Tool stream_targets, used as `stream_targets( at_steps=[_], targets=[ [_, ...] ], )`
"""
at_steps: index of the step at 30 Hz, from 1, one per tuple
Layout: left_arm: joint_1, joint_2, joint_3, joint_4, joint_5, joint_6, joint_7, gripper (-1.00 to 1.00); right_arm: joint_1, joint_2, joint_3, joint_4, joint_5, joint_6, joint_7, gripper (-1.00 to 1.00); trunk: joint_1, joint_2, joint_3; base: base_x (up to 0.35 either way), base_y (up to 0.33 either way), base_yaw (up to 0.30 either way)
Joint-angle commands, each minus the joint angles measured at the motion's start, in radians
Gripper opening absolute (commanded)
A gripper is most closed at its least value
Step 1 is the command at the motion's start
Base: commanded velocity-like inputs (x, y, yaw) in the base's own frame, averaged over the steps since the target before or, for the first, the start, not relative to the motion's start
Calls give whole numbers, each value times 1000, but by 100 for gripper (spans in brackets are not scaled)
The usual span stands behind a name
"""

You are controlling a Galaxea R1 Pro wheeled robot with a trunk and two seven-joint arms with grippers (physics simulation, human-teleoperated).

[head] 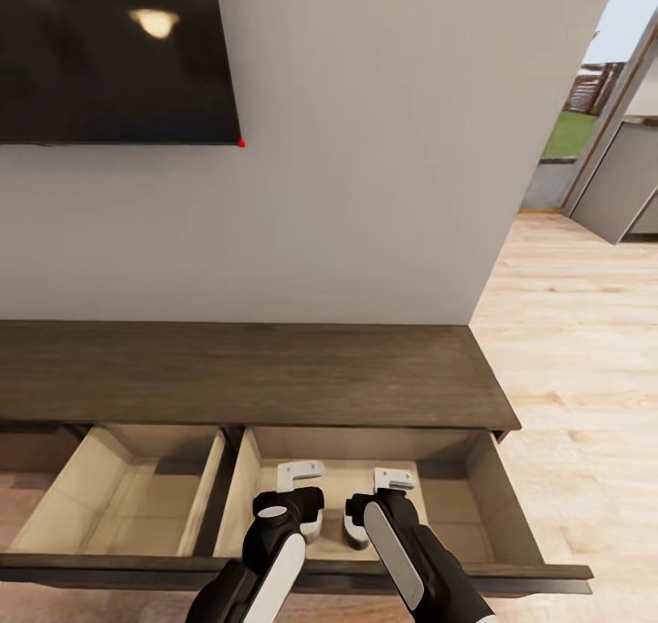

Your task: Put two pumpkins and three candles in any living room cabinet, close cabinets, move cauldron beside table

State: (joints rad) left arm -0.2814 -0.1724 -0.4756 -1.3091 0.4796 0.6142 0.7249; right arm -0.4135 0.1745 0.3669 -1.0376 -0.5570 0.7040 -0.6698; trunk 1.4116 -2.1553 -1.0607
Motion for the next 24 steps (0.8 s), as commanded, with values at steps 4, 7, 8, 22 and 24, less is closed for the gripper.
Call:
stream_targets(
  at_steps=[4,7,8,22,24],
  targets=[
    [-1,1,-2,-1,11,2,10,100,-1,0,1,-1,-9,2,-10,100,-16,28,12,0,0,0],
    [-1,1,-1,2,12,2,10,100,-1,0,1,-1,-9,2,-10,100,-27,49,21,0,0,0],
    [-1,1,0,3,12,2,10,100,-1,0,1,-1,-9,2,-10,100,-31,56,24,0,0,0],
    [-1,16,153,7,11,59,6,100,-1,0,-4,1,-12,3,-5,100,-85,154,68,0,0,0],
    [-1,29,167,7,12,67,3,100,-1,-1,-6,0,-12,3,-5,100,-92,168,74,0,0,0]
  ],
)
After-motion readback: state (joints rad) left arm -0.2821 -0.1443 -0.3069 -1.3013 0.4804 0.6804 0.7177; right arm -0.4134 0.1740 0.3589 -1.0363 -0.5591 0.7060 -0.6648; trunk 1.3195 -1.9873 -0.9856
